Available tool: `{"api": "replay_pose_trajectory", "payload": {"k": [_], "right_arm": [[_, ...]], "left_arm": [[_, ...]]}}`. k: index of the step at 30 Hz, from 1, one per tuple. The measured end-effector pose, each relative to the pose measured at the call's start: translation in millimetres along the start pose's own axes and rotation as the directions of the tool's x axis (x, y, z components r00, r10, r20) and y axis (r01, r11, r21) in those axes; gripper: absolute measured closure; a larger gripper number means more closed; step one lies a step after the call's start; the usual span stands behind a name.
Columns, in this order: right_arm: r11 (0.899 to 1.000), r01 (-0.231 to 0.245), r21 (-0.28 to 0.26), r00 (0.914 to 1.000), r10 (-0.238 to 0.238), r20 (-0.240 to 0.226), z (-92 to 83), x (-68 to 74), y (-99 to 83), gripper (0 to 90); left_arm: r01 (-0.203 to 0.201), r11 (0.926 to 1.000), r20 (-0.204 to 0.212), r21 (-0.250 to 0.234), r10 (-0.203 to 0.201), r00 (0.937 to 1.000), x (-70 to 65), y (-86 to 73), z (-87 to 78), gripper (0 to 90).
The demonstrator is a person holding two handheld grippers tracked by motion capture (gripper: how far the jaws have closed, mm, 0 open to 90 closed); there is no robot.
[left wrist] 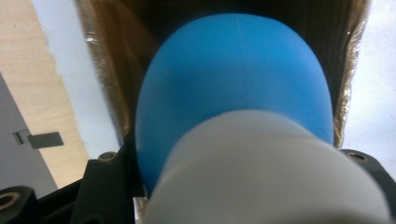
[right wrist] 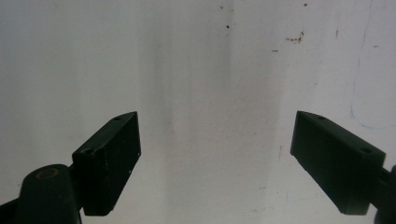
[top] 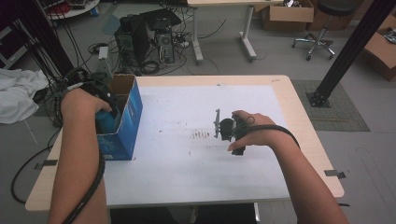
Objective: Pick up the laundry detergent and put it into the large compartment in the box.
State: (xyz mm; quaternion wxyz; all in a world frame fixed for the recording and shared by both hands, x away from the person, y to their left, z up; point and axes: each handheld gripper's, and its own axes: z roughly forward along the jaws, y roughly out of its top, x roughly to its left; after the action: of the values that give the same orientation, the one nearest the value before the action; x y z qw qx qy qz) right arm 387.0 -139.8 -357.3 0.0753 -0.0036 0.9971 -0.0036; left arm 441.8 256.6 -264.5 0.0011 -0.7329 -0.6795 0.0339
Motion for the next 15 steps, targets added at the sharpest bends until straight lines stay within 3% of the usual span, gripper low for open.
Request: {"api": "replay_pose_trajectory", "payload": {"k": [15], "right_arm": [[1.000,-0.005,-0.004,1.0000,0.005,-0.003,1.6,-0.2,-1.5,16.3]], "left_arm": [[-0.005,0.9999,-0.011,0.016,0.005,0.9999,0.5,1.0,23.8,40.6]]}}
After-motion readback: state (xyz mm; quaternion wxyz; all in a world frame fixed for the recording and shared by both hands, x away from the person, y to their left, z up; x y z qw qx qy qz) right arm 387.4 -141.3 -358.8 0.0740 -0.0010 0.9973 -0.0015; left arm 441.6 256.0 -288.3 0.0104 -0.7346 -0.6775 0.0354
